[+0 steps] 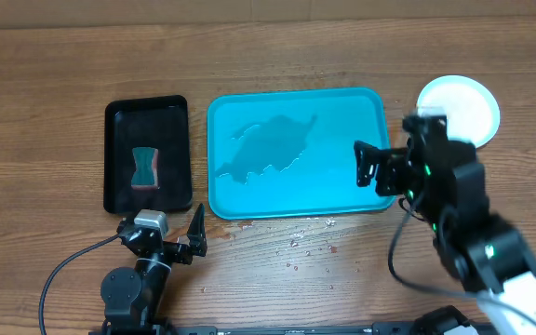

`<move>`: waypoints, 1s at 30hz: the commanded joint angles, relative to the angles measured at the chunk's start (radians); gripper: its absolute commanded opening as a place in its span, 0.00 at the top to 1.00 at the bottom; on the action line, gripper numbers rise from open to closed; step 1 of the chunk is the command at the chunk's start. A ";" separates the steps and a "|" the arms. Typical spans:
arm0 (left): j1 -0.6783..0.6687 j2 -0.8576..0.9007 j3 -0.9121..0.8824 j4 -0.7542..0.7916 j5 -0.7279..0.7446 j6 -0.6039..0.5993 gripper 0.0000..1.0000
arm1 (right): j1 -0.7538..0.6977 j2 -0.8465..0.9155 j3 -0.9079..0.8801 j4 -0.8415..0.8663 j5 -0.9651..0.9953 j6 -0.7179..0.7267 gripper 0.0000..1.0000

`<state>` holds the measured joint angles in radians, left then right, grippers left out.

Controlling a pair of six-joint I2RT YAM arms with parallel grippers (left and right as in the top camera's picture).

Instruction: Clean dirty plates on tray and stack at the side

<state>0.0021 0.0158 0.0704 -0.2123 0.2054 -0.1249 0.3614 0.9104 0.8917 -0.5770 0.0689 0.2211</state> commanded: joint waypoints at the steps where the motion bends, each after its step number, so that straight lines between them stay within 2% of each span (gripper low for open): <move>1: 0.006 -0.011 -0.005 0.003 0.001 -0.010 0.00 | -0.002 -0.136 -0.183 0.123 0.020 -0.040 0.00; 7: 0.006 -0.011 -0.005 0.003 0.001 -0.010 0.00 | -0.002 -0.415 -0.538 0.349 0.019 -0.039 0.00; 12: 0.006 -0.011 -0.005 0.003 0.002 -0.010 0.00 | -0.002 -0.598 -0.721 0.428 0.016 -0.039 0.00; 21: 0.006 -0.011 -0.005 0.003 0.001 -0.010 0.00 | -0.003 -0.817 -0.848 0.434 0.020 -0.039 0.00; 30: 0.006 -0.011 -0.005 0.003 0.001 -0.010 0.00 | -0.003 -0.899 -0.856 0.442 0.019 -0.039 0.00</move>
<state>0.0021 0.0154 0.0696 -0.2100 0.2054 -0.1249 0.3614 0.0422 0.0414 -0.1432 0.0822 0.1860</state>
